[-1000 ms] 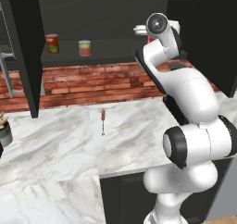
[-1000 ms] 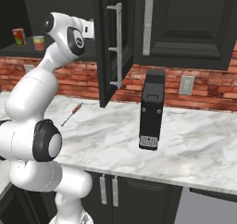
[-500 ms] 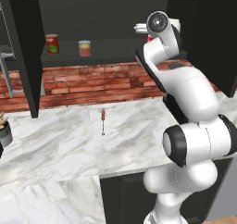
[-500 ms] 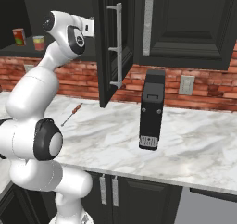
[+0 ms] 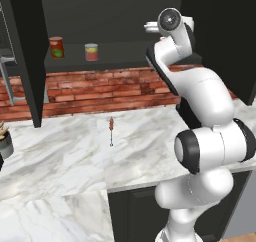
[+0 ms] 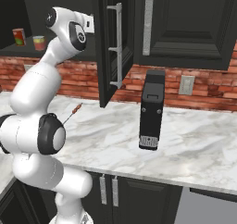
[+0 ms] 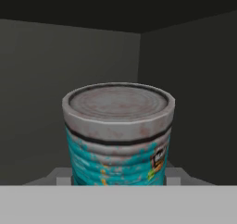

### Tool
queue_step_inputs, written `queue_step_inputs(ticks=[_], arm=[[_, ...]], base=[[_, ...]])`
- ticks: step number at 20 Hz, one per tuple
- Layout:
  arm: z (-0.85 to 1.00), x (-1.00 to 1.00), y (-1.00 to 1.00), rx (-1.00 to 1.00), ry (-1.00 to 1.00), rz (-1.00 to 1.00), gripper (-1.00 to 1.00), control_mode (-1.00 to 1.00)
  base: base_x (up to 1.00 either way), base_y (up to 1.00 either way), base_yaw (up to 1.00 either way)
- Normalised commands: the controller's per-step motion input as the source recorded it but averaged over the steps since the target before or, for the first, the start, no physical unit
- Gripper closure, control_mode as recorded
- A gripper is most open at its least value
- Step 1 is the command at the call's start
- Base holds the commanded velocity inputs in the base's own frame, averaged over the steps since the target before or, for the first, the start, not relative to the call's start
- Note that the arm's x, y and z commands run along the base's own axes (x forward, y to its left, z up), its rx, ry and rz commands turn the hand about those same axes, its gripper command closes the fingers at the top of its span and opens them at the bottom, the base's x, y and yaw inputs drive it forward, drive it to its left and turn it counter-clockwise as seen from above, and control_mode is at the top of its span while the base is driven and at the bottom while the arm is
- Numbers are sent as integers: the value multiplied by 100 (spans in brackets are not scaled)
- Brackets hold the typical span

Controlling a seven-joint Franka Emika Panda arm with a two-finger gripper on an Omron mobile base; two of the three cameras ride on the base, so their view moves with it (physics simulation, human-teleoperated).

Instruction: Stack two cans on top of the other two cans in the cabinet.

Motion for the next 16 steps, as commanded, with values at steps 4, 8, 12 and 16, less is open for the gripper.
queue_step_inputs(ticks=[4, 8, 12, 16], arm=[[-15, 11, 0, 0, 0, 0, 100, -100], [-18, 1, 0, 0, 0, 0, 100, -100], [-18, 3, 0, 3, 0, 0, 100, -100], [-10, 7, 0, 3, 0, 0, 100, -100]], base=[[0, 0, 0], [0, 0, 0], [0, 0, 0], [0, 0, 0]])
